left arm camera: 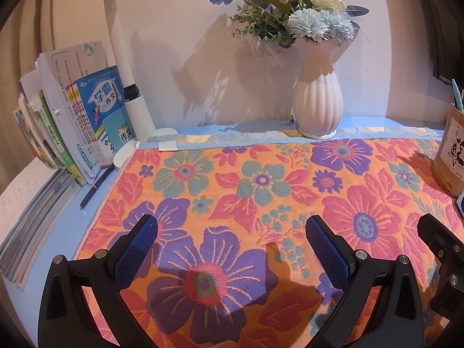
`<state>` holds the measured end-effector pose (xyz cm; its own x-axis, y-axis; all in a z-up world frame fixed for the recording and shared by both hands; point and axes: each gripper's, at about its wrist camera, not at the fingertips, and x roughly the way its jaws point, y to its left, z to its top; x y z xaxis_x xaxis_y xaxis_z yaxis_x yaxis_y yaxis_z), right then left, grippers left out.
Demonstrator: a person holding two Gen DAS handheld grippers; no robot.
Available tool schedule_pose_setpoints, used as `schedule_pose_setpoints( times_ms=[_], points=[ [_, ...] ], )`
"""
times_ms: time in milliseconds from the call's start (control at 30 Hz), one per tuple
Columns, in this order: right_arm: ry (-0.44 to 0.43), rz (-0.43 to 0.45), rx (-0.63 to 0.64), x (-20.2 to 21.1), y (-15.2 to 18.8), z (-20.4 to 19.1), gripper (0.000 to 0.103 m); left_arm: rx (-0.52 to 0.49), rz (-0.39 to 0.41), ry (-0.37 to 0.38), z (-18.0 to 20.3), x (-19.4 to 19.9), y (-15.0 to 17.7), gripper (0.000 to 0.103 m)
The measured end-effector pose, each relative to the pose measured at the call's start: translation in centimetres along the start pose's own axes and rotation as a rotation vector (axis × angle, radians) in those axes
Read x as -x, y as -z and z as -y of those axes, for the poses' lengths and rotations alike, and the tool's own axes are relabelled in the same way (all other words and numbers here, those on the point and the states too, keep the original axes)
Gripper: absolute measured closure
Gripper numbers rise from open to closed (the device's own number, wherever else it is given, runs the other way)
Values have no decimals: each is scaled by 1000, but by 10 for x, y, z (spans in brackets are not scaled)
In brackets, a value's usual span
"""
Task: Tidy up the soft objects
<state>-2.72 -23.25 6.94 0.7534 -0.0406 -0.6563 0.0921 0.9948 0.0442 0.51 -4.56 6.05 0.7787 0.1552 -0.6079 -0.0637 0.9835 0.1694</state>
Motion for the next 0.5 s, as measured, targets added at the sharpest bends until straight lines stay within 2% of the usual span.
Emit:
schedule_pose_setpoints(
  times_ms=[500],
  points=[
    [1,-15,11,-3,0,-1,0,-6,-9,15,0,-2,1,1]
  ],
)
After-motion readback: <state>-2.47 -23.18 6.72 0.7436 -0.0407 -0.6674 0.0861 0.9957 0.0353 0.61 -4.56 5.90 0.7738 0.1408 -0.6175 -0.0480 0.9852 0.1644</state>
